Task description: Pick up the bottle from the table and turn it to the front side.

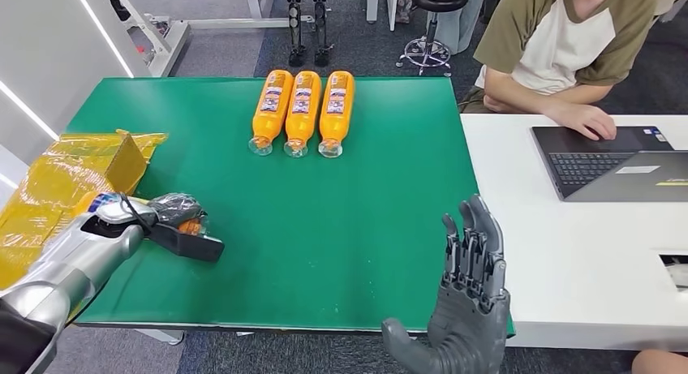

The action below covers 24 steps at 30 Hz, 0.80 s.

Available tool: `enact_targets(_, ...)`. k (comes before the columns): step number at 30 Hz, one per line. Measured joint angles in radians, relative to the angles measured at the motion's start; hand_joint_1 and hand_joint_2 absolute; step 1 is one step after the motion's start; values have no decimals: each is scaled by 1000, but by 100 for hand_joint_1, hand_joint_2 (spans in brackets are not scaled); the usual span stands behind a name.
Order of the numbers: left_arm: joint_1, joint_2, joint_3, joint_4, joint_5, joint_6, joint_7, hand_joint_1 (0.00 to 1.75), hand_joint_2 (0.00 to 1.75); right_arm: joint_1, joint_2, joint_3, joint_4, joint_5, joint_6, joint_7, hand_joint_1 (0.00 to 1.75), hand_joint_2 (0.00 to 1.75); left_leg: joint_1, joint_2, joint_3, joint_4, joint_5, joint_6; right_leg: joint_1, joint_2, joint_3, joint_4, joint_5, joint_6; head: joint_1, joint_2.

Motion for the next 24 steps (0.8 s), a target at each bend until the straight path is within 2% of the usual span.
enact_targets(8, -2, -44, 0, 19, 85, 63, 12, 0, 175, 9, 0, -2, -6, 18, -10, 5, 0, 175, 0, 0, 0, 0, 0, 0, 0, 0, 0, 1, 0, 0, 0, 0)
enact_targets(18, 5, -52, 42, 21, 204, 59, 2, 0, 175, 29, 5, -16, -33, 47, -19, 18, 0, 175, 0, 1, 0, 0, 0, -1, 0, 0, 0, 1, 0, -1, 0, 0)
enact_targets(21, 17, -50, 82, 12, 295, 104, -64, 0, 175, 38, 5, -21, -44, 49, -22, 19, 0, 175, 0, 1, 0, 0, 0, -1, 0, 1, 0, 1, 0, -1, 0, 0)
enact_targets(24, 42, -48, 157, -23, 404, 174, -148, 0, 175, 48, 5, -29, -57, 46, -22, 19, 0, 175, 0, 1, 0, 0, 0, -1, 0, 1, -1, 1, 0, -1, 0, 0)
